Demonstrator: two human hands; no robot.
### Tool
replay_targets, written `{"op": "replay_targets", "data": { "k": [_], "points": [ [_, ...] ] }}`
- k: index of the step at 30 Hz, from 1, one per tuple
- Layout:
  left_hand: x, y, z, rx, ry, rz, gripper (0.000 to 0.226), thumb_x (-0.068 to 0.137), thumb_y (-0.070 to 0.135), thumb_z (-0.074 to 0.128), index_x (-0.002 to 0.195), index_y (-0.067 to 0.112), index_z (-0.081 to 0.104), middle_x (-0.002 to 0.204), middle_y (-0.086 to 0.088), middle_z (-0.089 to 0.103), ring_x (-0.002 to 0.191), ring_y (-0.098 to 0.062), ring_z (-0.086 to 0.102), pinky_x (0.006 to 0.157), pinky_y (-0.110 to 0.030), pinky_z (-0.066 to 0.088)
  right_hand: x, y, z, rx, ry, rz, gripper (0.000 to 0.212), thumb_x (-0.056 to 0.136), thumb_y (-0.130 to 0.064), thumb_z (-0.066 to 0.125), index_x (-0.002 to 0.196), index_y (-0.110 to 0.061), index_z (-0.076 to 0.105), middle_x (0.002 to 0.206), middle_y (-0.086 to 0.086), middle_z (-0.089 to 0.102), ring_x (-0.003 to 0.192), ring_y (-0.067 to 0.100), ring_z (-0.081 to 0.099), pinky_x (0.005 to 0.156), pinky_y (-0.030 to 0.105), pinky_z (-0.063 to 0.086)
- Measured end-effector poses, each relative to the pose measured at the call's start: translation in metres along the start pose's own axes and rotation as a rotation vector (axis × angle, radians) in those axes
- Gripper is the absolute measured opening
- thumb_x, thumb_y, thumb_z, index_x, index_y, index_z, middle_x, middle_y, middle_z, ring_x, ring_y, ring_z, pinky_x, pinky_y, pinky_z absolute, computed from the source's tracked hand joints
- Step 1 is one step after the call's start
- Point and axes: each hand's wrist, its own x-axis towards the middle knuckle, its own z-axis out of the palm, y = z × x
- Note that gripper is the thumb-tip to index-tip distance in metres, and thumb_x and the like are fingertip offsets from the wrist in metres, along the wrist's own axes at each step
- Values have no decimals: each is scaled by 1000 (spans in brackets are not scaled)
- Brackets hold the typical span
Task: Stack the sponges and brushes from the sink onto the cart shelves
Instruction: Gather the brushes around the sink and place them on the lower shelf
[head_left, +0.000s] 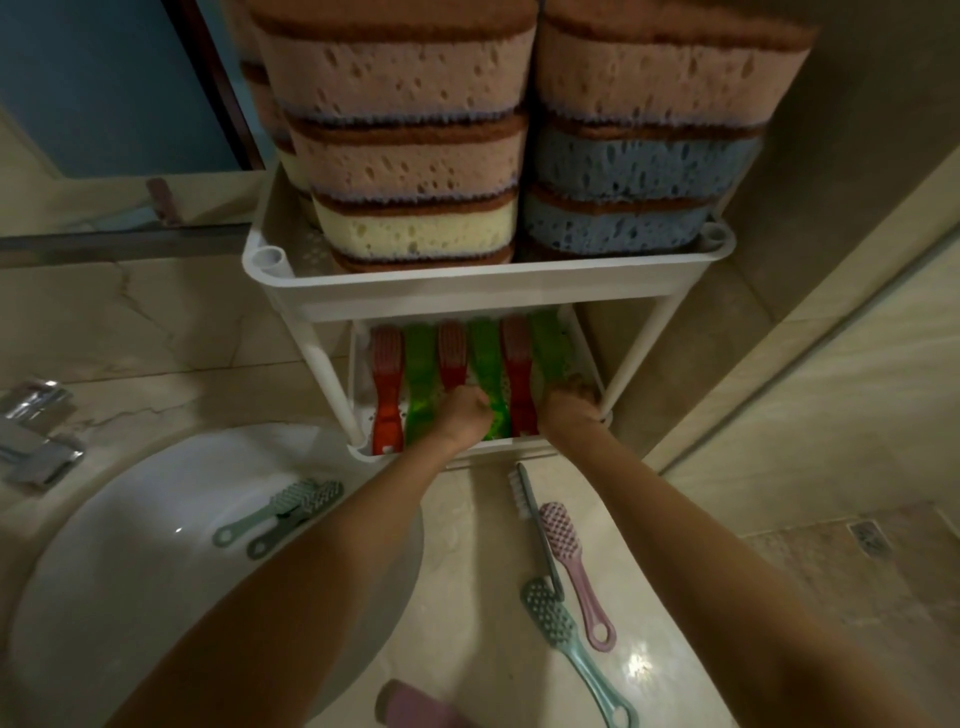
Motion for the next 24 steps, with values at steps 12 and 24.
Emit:
{"op": "replay_targets", "data": {
  "k": [12, 24],
  "points": [
    [-31, 0, -9, -122, 142, 118, 29, 93, -2, 41, 116, -3, 58, 120, -20, 61, 113, -29, 57, 92, -31, 44, -42, 8, -3, 235, 298, -90, 32, 91, -4, 42, 121, 3, 53, 128, 23, 46, 120, 39, 43, 96, 45, 42],
    [-122, -59, 11, -59, 5, 139, 24, 91, 4, 45, 109, 1, 61, 112, -17, 65, 104, -30, 61, 87, -27, 45, -133, 15, 109, 393, 119, -57, 34, 96, -13, 39, 129, -4, 40, 125, 21, 50, 110, 37, 54, 87, 39, 45]
  ]
}}
